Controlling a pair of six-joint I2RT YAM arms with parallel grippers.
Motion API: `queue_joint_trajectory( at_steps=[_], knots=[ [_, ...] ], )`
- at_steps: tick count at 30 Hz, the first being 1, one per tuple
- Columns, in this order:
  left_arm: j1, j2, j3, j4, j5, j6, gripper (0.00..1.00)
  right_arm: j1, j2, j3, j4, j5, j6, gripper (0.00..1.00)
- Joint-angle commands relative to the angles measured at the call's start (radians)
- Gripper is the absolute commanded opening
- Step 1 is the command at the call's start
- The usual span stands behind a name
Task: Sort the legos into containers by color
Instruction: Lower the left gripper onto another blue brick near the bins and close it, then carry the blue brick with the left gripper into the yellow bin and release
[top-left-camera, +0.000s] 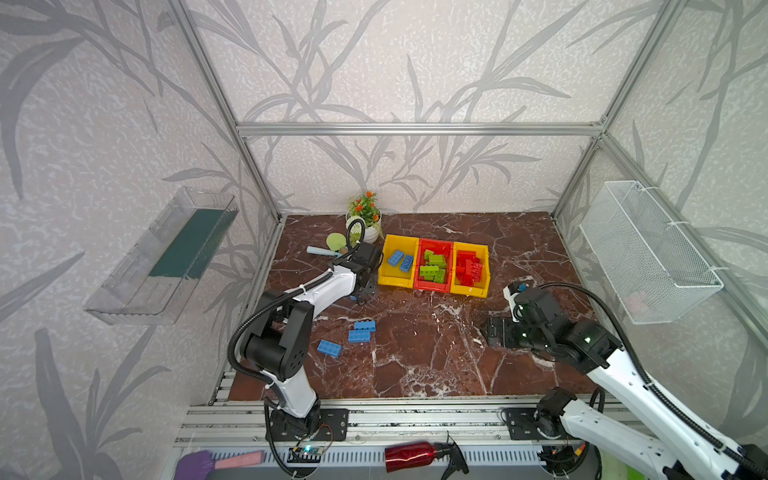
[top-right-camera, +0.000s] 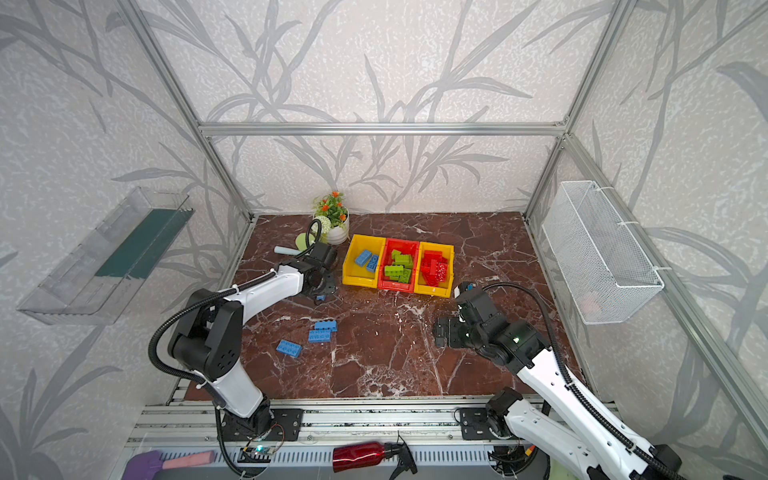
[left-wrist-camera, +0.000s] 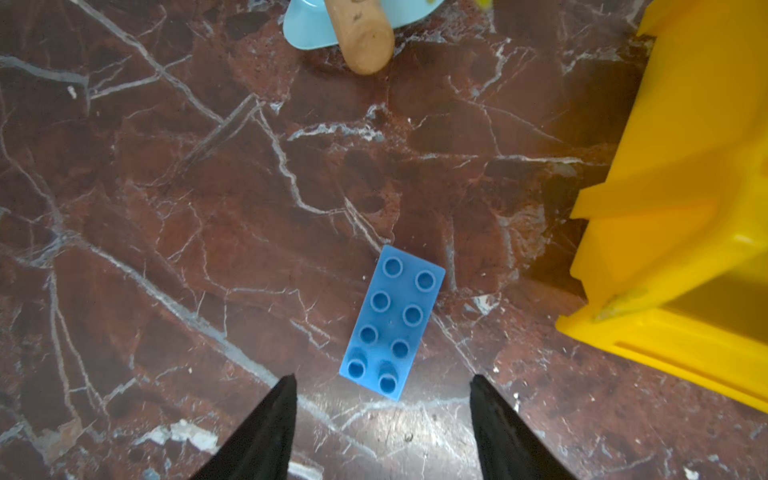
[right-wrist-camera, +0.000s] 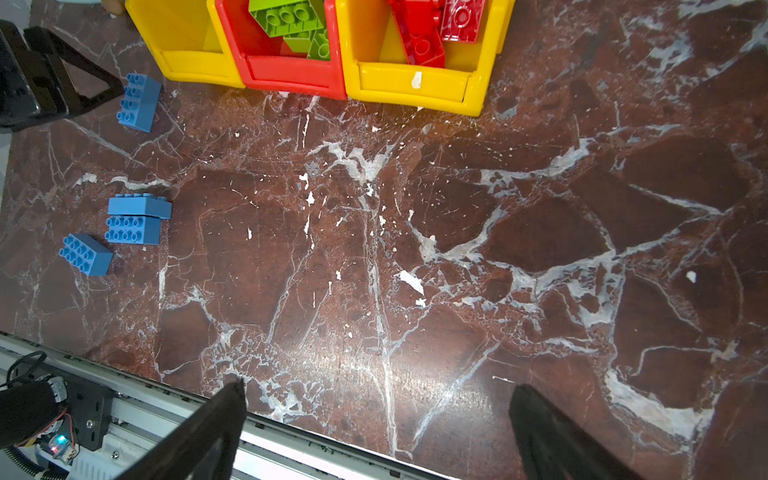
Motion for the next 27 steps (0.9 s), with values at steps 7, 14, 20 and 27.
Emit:
queue_joint_trajectory(
  at_steps=[7,14,20,27],
  knots=[
    [0.063,0.103,0.031,0.075,0.138,0.098,0.65,0.003,0.061,0.054,0.032,0.001,-0.032,0.99],
    [0.068,0.133,0.033,0.069,0.138,0.086,0.49,0.002,0.058,0.064,0.018,0.018,-0.037,0.99],
    [0.068,0.135,0.015,0.052,0.135,0.066,0.25,0.003,0.038,0.056,0.012,0.021,-0.030,0.99],
    [0.051,0.049,0.030,-0.045,0.094,0.031,0.19,0.003,-0.003,0.046,-0.001,0.021,-0.017,0.99]
  ],
)
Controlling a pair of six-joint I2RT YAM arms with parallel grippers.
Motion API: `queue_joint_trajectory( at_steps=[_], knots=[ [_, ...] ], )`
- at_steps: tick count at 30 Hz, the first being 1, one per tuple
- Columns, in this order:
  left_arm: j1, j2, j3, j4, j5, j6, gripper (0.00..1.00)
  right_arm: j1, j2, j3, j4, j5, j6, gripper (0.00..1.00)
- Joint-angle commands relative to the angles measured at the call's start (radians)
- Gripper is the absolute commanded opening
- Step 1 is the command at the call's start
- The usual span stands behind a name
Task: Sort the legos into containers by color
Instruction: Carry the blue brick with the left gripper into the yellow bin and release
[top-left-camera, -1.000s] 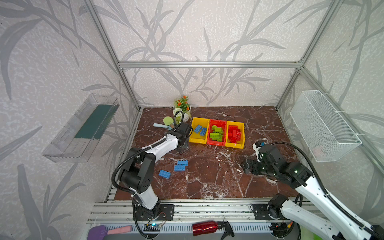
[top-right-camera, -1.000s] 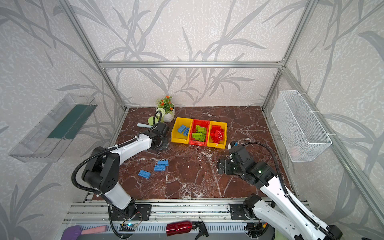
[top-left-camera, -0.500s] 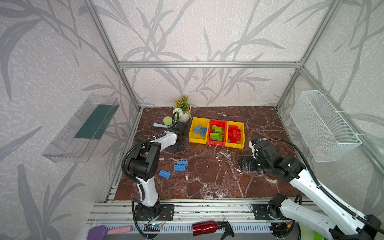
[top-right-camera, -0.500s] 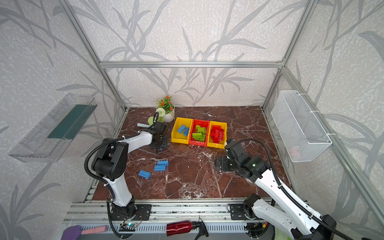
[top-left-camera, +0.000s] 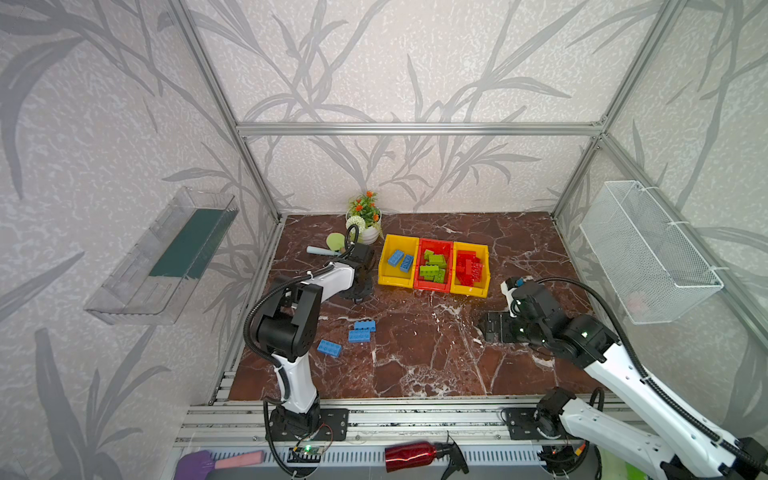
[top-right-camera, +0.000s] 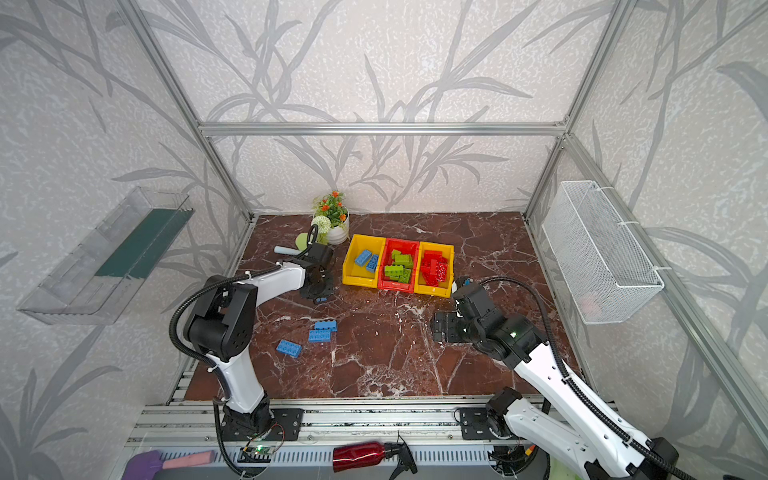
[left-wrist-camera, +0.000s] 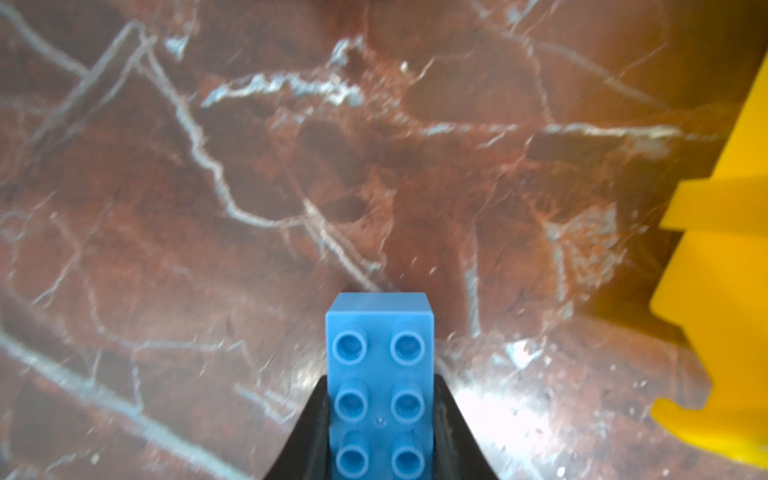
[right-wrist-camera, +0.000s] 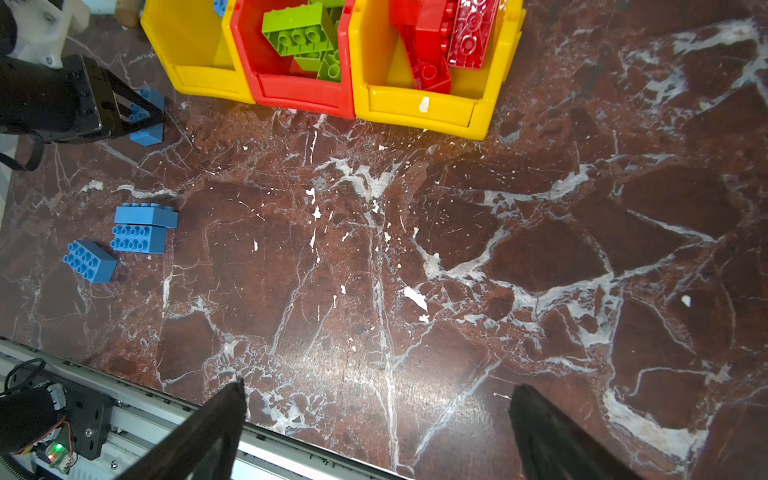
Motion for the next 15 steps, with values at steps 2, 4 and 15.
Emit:
queue_joint_trajectory(
  at_steps=[2,4,15],
  knots=[
    [-0.030,-0.101,0.041,-0.116,-0.060,-0.013,0.19,0.002,-0.030,0.011,-0.021,0.009,0.004,0.99],
    [-0.056,-0.130,0.076,-0.150,-0.078,-0.006,0.19,0.003,-0.034,0.008,-0.018,0.008,0.005,0.99],
    [-0.172,-0.049,0.378,-0.248,-0.098,0.019,0.20,0.002,-0.064,0.007,-0.032,0.011,0.002,0.99]
  ],
)
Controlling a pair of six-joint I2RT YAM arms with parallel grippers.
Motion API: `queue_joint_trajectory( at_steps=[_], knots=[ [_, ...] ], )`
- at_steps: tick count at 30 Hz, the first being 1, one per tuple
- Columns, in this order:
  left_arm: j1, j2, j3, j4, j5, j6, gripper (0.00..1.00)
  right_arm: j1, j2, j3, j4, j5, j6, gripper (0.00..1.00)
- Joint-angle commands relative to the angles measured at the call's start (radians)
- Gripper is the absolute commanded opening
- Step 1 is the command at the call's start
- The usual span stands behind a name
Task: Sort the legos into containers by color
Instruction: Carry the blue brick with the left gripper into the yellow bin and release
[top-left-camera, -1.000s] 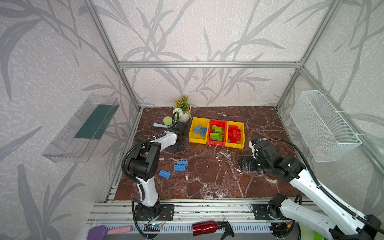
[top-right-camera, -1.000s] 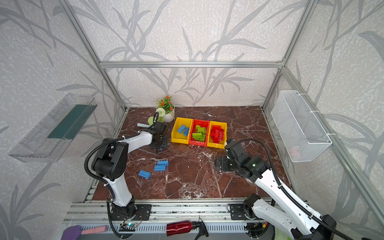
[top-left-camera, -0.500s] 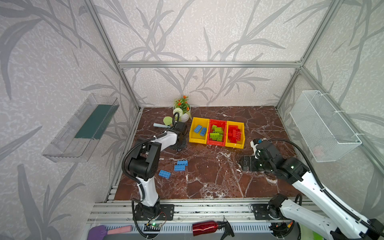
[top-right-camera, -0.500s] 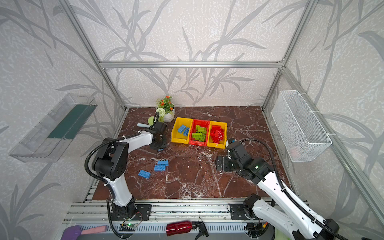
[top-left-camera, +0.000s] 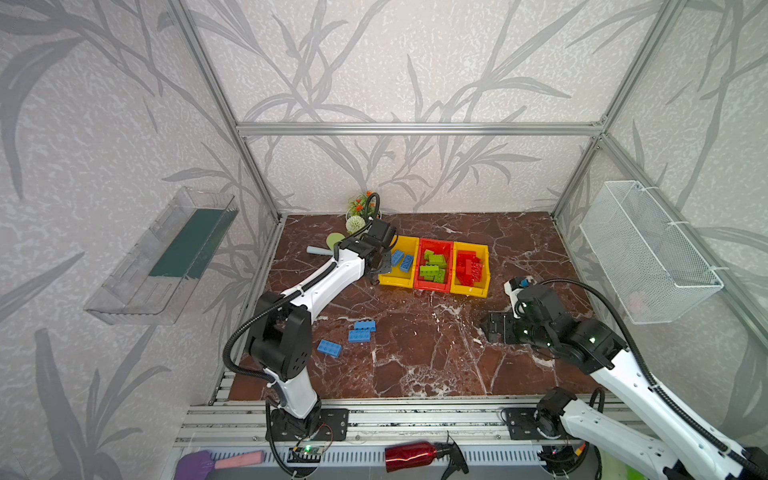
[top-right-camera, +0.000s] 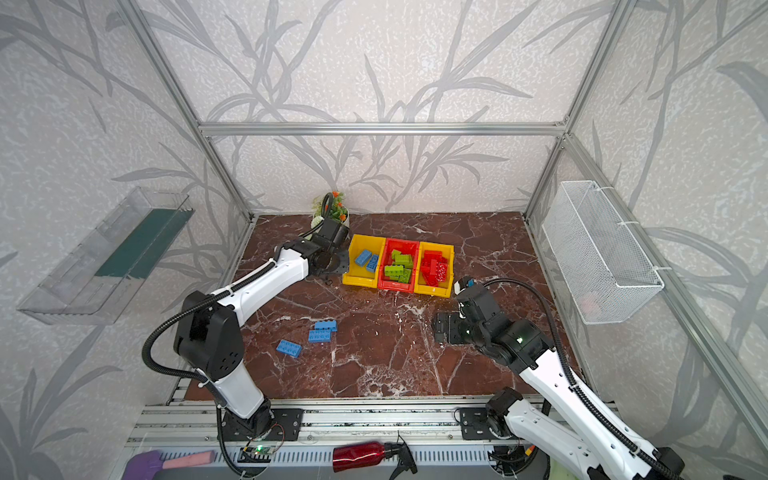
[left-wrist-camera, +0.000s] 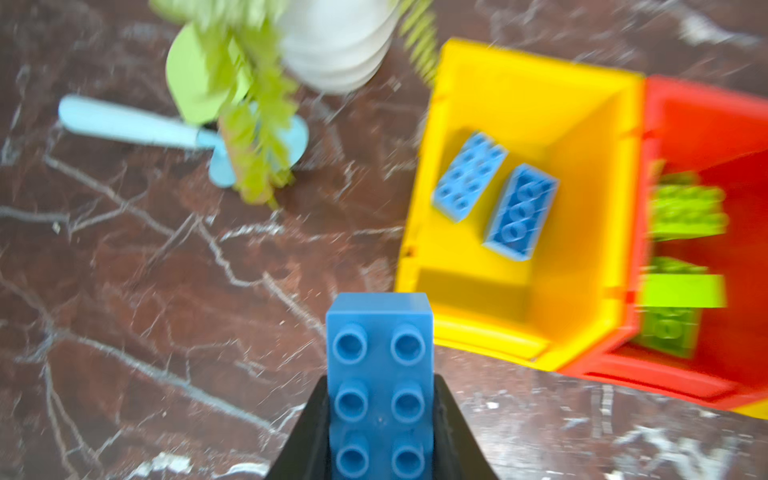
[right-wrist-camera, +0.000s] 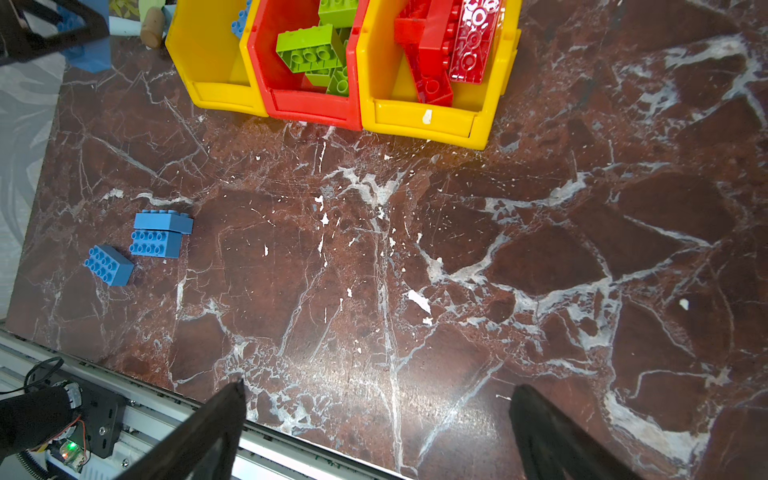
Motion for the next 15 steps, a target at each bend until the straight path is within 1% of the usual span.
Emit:
queue_joint_trajectory(
  at_steps=[1,7,15],
  knots=[
    [-0.010,0.066,0.085,-0.064,-0.019,0.017,0.20,0.003,-0.027,0.009,-0.035,0.015,-0.002,0.99],
    [-0.026,0.202,0.230,-0.087,0.002,0.030,0.20,0.001,-0.045,0.013,-0.064,0.037,-0.009,0.99],
    [-0.041,0.356,0.399,-0.130,0.019,0.045,0.20,0.000,-0.028,0.002,-0.058,0.030,-0.011,0.99]
  ],
)
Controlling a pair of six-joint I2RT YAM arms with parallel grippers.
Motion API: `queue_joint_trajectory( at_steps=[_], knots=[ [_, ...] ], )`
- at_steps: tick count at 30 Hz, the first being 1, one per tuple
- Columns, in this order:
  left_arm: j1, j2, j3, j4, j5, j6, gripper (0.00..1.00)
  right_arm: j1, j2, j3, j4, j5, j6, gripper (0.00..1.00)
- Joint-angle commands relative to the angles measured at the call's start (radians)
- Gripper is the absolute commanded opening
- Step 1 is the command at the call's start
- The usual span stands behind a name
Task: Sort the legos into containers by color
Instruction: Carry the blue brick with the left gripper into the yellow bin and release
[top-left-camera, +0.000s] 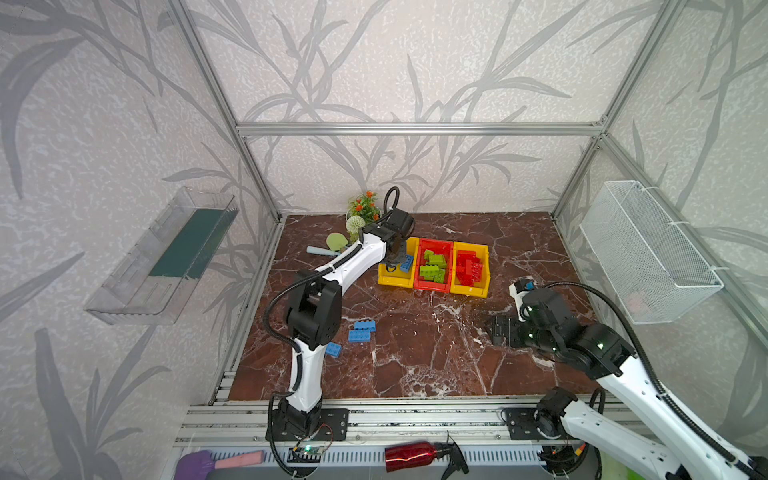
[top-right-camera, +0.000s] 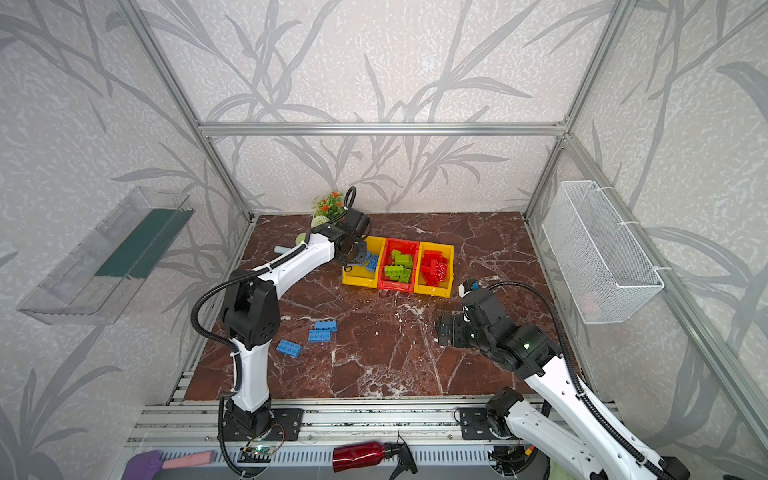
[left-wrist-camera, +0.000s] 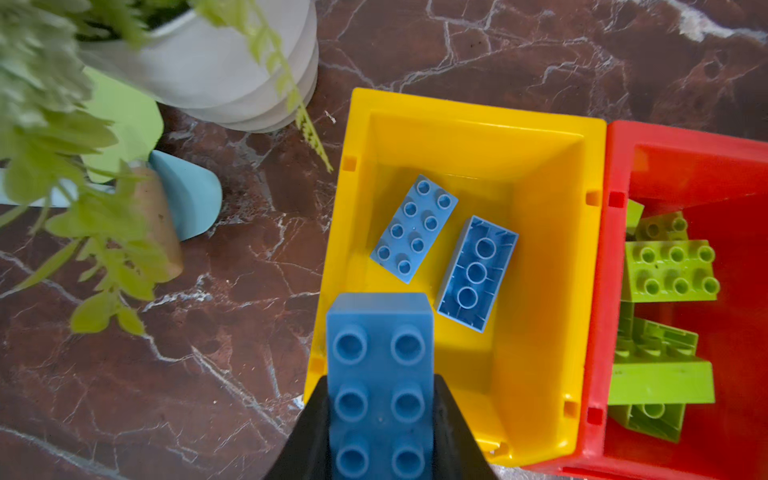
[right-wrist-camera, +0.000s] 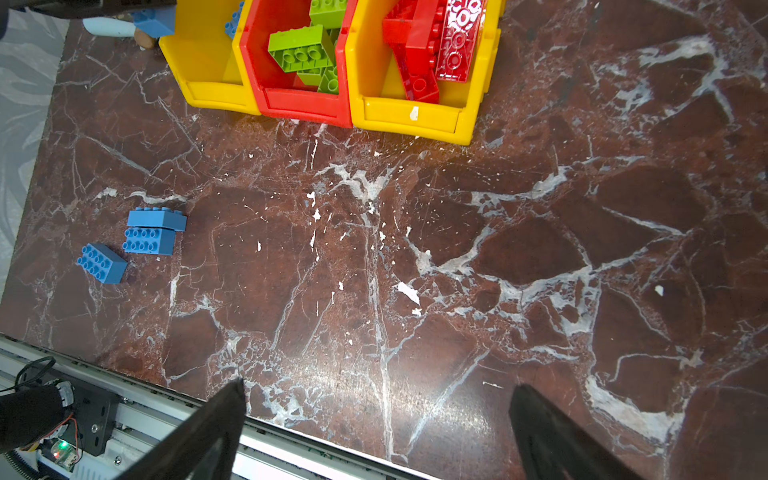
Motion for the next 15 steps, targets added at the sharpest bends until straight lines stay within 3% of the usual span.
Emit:
queue_joint_trajectory(
  at_steps=[1,4,7,13,15],
  knots=[
    [-0.012,0.039,0.080,-0.049,0.008,0.022,0.20,0.000,0.010,0.002,-0.017,0.016,-0.012,0.99],
    [-0.018,0.086,0.136,-0.063,0.015,0.026,0.21,0.000,0.018,0.008,-0.022,0.030,-0.020,0.99],
    [-0.020,0.135,0.191,-0.081,0.021,0.027,0.28,-0.001,0.027,0.016,-0.025,0.035,-0.030,0.99],
    [-0.023,0.187,0.261,-0.109,0.027,0.017,0.67,-0.003,0.053,0.023,-0.018,0.032,-0.040,0.99],
    [-0.027,0.177,0.261,-0.116,0.014,0.008,0.73,-0.004,0.055,0.027,-0.018,0.030,-0.041,0.99]
  ],
)
